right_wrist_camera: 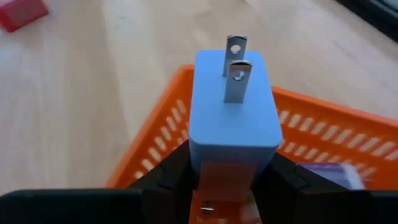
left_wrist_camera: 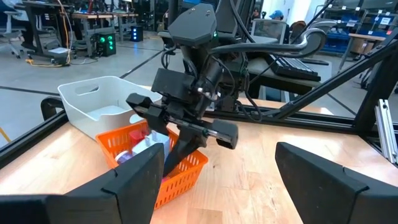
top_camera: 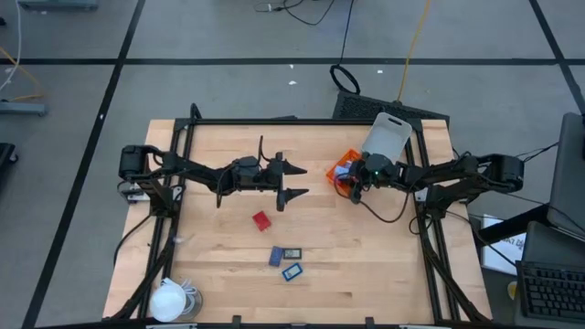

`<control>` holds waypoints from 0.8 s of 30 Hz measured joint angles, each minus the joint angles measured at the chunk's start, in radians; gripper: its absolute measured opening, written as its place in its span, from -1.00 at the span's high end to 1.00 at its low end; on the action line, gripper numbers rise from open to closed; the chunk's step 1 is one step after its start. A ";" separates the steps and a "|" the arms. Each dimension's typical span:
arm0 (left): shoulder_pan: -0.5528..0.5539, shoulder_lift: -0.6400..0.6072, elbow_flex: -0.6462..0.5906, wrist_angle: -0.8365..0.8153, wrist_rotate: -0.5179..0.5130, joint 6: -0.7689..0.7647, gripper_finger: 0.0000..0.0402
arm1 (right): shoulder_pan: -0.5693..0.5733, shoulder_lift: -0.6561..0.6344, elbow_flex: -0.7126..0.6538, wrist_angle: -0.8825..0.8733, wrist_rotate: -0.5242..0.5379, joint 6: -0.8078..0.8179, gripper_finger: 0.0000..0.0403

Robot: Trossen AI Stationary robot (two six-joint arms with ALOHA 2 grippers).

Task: Pick & Place Office items
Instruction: Put the blue charger adapter into the orange bin

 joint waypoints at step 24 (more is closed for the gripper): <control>0.000 0.000 0.000 -0.006 0.000 -0.004 -0.53 | -0.001 0.000 0.000 -0.021 -0.038 0.000 0.40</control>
